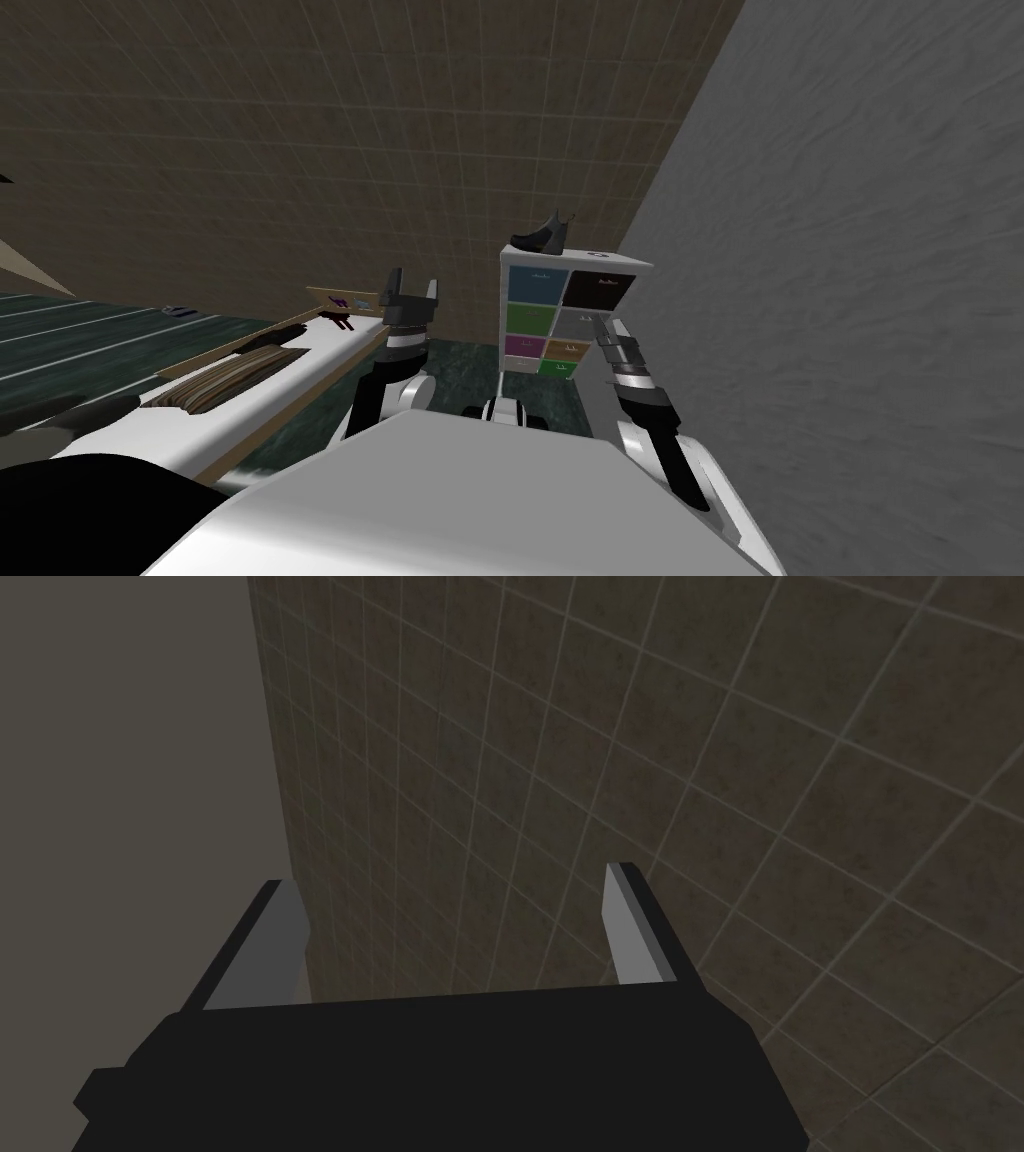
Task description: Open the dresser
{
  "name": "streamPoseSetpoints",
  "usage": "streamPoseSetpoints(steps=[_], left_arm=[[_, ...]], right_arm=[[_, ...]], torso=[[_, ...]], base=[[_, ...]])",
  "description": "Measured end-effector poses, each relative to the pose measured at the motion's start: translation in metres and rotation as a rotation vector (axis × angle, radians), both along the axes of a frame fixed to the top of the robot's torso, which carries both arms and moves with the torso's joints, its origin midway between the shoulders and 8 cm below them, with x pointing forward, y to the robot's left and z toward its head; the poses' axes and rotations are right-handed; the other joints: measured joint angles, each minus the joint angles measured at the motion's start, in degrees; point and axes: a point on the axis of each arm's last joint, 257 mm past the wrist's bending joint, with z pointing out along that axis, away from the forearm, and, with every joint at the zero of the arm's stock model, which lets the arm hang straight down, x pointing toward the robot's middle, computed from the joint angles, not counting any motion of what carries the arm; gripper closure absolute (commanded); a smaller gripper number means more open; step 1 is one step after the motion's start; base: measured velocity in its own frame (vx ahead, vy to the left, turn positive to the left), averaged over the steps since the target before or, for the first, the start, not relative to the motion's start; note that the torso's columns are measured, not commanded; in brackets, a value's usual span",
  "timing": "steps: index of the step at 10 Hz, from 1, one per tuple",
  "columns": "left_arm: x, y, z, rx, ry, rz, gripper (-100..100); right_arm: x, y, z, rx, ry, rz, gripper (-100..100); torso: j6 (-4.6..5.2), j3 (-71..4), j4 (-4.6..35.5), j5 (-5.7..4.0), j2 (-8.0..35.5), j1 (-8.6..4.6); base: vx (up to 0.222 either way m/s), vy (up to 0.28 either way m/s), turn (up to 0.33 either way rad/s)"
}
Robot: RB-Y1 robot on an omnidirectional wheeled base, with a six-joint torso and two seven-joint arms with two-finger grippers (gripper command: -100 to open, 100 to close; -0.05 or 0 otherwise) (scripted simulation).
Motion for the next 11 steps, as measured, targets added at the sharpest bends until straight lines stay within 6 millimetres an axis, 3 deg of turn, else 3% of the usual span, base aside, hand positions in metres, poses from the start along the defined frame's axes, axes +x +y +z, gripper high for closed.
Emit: streamPoseSetpoints(steps=[11], left_arm=[[0.000, 0.000, 0.000, 0.000, 0.000, 0.000, 0]], right_arm=[[0.002, -0.025, -0.006, -0.524, 0.030, -0.252, -100]], torso=[[-0.01, 0.00, 0.00, 0.02, 0.00, 0.06]], base=[[0.040, 0.064, 0.026]])
